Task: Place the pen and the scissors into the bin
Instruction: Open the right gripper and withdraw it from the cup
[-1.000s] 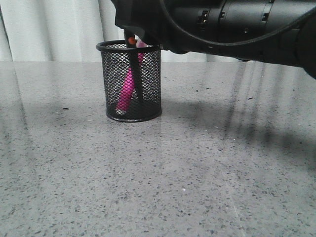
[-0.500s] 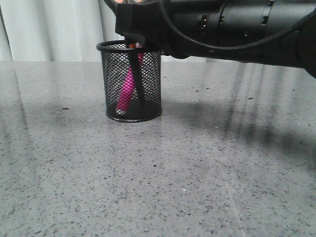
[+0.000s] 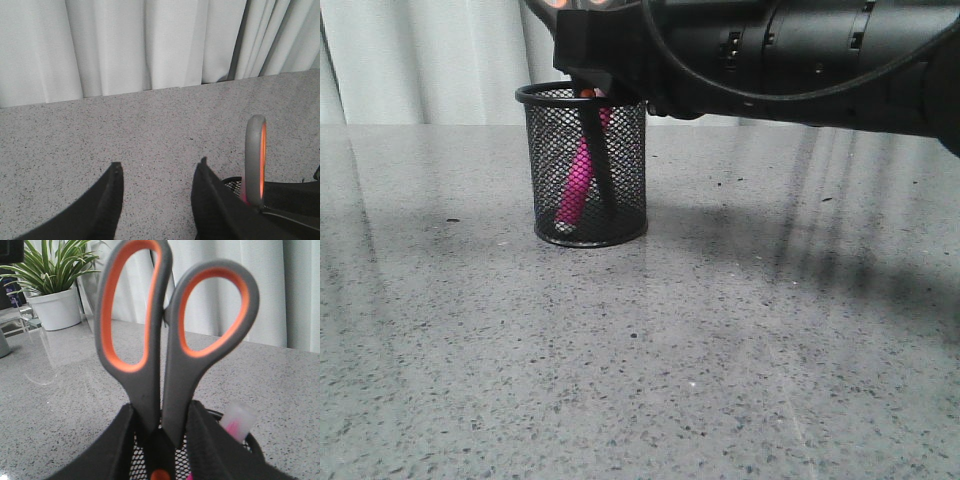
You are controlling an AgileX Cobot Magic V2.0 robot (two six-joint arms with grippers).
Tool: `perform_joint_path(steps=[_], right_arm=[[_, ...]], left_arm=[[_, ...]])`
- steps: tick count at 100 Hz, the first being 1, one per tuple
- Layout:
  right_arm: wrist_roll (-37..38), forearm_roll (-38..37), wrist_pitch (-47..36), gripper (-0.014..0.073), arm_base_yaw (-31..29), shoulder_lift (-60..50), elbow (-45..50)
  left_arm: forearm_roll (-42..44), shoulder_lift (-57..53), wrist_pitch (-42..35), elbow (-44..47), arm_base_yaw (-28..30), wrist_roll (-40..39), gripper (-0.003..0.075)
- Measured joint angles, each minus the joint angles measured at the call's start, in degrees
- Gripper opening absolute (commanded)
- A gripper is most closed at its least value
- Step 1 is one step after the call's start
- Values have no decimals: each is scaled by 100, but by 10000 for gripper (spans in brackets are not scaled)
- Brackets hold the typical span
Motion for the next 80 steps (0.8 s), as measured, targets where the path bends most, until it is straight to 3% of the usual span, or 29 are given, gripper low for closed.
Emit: perform_joint_path(steps=[80], right_arm=[[-13, -31, -76, 258, 0, 0, 10]], left_arm=[[0, 0, 0, 0, 0, 0, 295]])
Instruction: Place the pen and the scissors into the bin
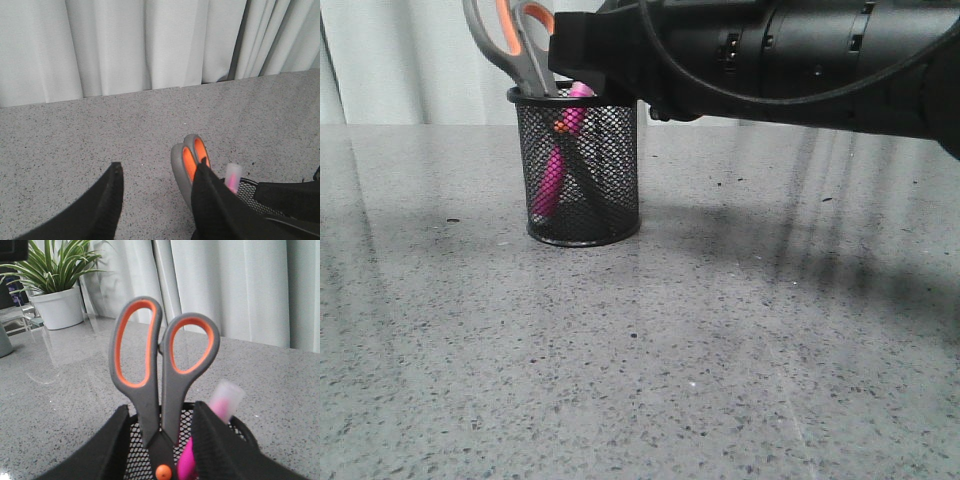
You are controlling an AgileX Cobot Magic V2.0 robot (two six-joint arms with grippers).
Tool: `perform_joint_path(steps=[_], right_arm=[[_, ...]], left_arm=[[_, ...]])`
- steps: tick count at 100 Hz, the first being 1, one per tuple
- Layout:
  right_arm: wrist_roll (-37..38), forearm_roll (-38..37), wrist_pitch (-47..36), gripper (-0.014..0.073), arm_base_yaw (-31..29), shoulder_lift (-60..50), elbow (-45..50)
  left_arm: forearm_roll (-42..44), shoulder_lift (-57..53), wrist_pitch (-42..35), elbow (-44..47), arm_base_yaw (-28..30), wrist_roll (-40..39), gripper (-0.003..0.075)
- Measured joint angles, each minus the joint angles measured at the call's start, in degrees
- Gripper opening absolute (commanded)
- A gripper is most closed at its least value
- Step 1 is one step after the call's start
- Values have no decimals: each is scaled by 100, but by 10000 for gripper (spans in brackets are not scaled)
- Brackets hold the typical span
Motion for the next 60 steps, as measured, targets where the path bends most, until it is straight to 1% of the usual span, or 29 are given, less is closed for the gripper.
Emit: perform_joint_path(steps=[6, 10, 14, 17, 27, 29, 33, 40, 48, 56, 60], right_arm=[[0, -5, -148, 241, 0, 0, 0], [0, -5, -301, 206, 0, 0, 0], [0, -16, -438, 143, 0, 0, 0], [0, -14, -477, 111, 0, -17, 0], [0, 26, -389, -58, 0, -205, 0], [0, 55, -328, -72, 0, -273, 0], [-31, 121, -165, -64, 0, -411, 0], [-268, 352, 223, -57, 0, -756, 0], [-779, 759, 848, -57, 0, -1264, 0], [-1309, 1256, 1721, -57, 0, -1809, 2], [-1643, 1558, 2195, -57, 0, -2126, 12]], left_arm=[[0, -5, 0, 0, 0, 0, 295], [0, -5, 10, 0, 0, 0, 295], [0, -14, 2, 0, 0, 0, 295], [0, -18, 12, 0, 0, 0, 295], [0, -106, 15, 0, 0, 0, 295], [0, -111, 26, 0, 0, 0, 292], [0, -167, 26, 0, 0, 0, 279], [22, -274, 28, 0, 0, 0, 218], [59, -396, 62, 0, 0, 0, 103], [71, -507, 119, 0, 0, 0, -20], [88, -572, 148, 12, 0, 0, -20]])
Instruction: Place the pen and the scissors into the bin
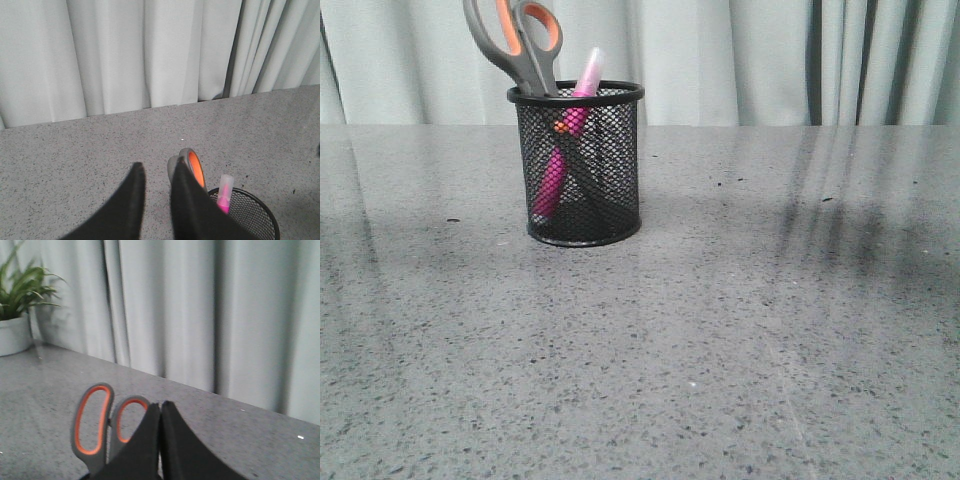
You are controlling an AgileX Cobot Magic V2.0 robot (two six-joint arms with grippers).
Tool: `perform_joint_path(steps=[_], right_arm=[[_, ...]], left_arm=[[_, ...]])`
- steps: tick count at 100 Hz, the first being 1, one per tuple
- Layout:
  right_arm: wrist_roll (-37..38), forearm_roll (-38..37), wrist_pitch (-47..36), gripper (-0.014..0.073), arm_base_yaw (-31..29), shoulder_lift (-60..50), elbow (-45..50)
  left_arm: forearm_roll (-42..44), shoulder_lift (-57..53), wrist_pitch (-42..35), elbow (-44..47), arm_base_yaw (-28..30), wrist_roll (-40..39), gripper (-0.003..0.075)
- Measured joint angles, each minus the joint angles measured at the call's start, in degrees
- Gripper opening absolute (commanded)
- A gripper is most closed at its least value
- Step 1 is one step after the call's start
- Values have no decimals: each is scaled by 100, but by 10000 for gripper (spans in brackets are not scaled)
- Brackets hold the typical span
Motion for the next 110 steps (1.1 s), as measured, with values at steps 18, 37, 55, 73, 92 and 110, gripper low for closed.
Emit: perform_joint_path(steps=[18, 37, 55, 73, 92, 110], right_arm=[[-1099, 734, 1804, -57, -322, -1370, 12], [-1253, 823, 2694, -57, -1078, -2612, 363], [-1267, 823, 2829, -57, -1438, -4130, 1418], [-1267, 823, 2863, -57, -1461, -5683, 2613], [-1267, 845, 3089, -57, -1461, -6851, 3465], [-1267, 864, 2906, -57, -1461, -7204, 3563]], left_arm=[[179, -402, 50, 302, 0, 0, -20], [342, -1329, -517, 1246, 0, 0, -20], [342, -2471, -1170, 2398, 0, 0, -20], [164, -3522, -1208, 3340, 0, 0, -20], [-113, -4327, -1222, 4086, 0, 0, -20], [-233, -4537, -1508, 4153, 0, 0, -20]])
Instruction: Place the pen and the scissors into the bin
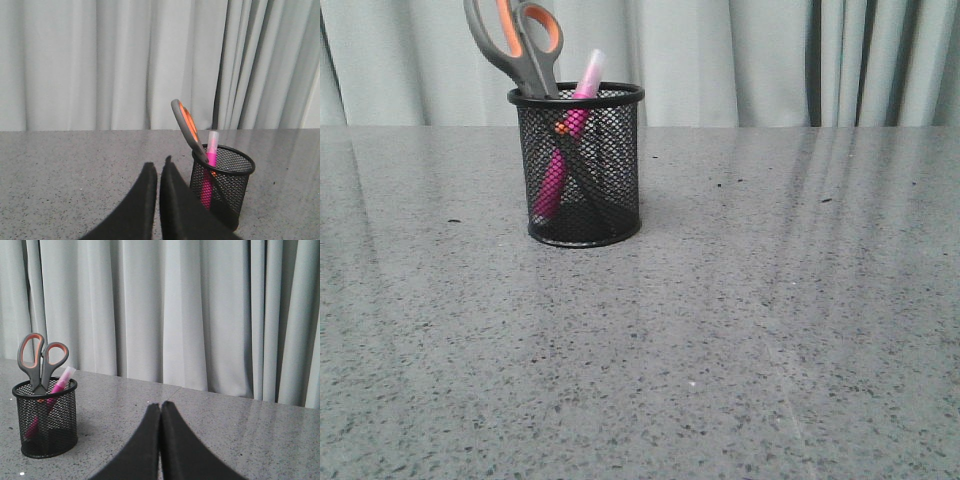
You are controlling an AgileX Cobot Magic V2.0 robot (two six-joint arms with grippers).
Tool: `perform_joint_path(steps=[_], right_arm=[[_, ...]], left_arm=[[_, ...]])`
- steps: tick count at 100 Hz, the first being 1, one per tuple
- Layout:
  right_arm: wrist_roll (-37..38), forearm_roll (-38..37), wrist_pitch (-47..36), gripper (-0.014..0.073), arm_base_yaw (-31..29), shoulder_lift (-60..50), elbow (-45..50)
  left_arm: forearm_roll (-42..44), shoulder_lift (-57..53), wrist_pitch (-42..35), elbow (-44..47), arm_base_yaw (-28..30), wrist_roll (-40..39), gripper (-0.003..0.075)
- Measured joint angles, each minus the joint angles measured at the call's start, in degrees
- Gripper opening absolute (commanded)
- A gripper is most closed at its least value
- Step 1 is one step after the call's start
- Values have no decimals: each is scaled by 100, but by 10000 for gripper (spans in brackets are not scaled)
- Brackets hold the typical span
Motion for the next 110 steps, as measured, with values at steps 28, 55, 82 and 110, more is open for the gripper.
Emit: perform_joint_path(steps=[28, 55, 82, 110], right_arm=[[0, 0, 221, -57, 0, 0, 11], [0, 0, 237, -57, 0, 0, 11], [0, 0, 237, -57, 0, 0, 11], [-3, 0, 247, -57, 0, 0, 11]], left_arm=[[-19, -3, -30, 0, 0, 0, -20], [-19, -3, -30, 0, 0, 0, -20], [-19, -3, -30, 0, 0, 0, -20], [303, -47, 46, 93, 336, 0, -20]])
